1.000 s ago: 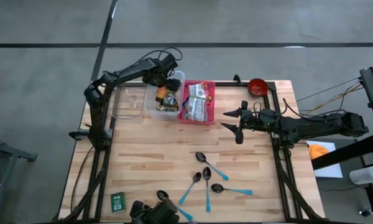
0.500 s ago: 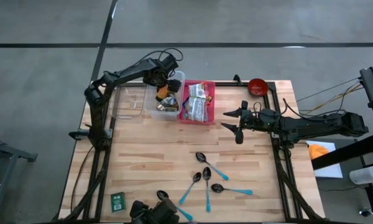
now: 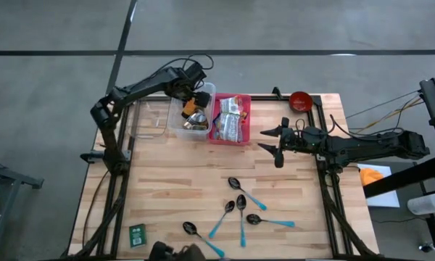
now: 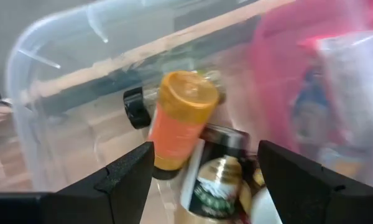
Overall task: Pick & Place Food Item
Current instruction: Put the black seasoning can into the right transparent bin
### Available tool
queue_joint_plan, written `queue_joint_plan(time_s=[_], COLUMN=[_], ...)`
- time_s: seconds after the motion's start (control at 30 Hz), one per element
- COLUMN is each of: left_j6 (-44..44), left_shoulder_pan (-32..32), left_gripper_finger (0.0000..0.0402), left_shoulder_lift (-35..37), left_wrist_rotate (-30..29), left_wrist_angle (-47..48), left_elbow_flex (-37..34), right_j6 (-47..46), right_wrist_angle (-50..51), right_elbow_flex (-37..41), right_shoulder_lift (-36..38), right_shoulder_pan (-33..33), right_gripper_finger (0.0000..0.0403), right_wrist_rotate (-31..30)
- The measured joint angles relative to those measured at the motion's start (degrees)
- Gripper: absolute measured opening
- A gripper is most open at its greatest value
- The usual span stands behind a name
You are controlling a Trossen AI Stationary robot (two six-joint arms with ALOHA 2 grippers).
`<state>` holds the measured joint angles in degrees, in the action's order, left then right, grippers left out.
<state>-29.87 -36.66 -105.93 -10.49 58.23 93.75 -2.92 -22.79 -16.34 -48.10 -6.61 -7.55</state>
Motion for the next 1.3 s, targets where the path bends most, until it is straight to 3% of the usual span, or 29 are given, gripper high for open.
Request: queue_joint_plan(time_s=[0.2, 0.47, 0.6, 0.93, 1.13, 1.3], left_j6=[0.00, -5.49, -17.26, -48.54, -66.14, -81.43], left_shoulder_pan=[6.94, 22.59, 30.09, 47.98, 57.34, 64.02], left_gripper_finger=[0.0289, 0.0289, 0.0289, 0.0290, 0.0290, 0.0290], left_shoulder_lift=[6.61, 12.91, 14.54, 14.58, 14.32, 14.32], left_wrist_rotate=[-4.37, -14.50, -17.89, -17.79, -13.67, -5.25], left_wrist_angle=[0.32, 5.29, 12.81, 28.34, 31.56, 31.75], left_elbow_flex=[-0.23, -0.27, -0.27, -0.34, -1.12, -4.84], right_j6=[0.09, -0.02, -0.02, 0.01, 0.07, 0.07], right_wrist_angle=[0.01, 0.00, 0.00, 0.00, 0.02, 0.02], right_elbow_flex=[-0.02, -0.01, 0.00, 0.00, 0.00, -0.02], right_shoulder_lift=[-0.02, -0.02, -0.02, -0.02, 0.00, -0.01], right_shoulder_pan=[-0.01, -0.01, 0.00, -0.01, -0.02, -0.02], right_gripper_finger=[0.0235, 0.0235, 0.0235, 0.0235, 0.0235, 0.0235], right_wrist_rotate=[0.00, 0.00, 0.00, -0.01, -0.02, 0.00])
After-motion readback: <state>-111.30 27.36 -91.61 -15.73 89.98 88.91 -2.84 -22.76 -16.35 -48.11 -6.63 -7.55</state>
